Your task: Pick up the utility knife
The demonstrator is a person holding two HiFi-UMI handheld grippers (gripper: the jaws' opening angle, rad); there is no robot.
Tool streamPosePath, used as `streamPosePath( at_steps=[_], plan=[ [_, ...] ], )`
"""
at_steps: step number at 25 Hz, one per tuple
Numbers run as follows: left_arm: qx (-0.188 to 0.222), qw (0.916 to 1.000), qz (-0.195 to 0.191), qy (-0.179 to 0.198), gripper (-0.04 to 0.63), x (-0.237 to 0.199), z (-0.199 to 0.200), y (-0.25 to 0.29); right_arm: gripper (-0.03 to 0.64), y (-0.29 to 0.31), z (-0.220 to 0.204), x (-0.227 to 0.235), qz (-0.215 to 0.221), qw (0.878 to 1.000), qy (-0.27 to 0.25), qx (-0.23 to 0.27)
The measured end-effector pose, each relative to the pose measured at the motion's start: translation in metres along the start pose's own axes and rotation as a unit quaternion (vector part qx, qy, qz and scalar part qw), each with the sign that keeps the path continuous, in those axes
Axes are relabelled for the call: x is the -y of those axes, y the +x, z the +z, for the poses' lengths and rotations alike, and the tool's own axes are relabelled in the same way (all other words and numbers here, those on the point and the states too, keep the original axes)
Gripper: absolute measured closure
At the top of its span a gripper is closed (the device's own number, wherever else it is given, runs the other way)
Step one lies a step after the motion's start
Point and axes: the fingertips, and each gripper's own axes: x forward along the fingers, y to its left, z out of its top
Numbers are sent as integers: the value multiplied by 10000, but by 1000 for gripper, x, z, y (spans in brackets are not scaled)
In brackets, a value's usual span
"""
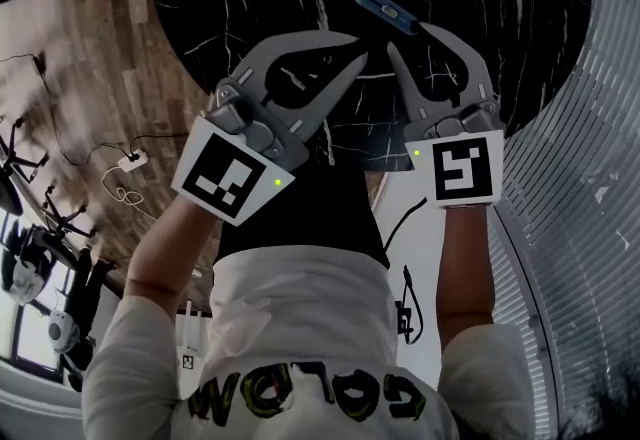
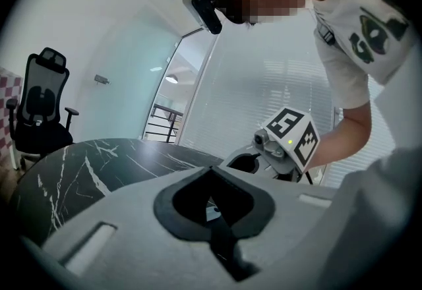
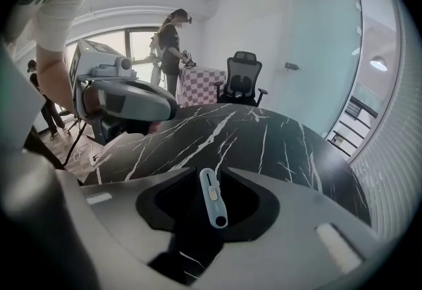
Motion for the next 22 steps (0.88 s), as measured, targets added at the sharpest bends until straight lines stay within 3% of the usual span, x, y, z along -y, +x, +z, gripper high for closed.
streamPosePath(
  at_steps=[22],
  plan=[
    [-120, 9997, 9, -198, 594, -30, -50, 27, 436, 64, -56, 5, 645, 9953, 58, -716]
  ],
)
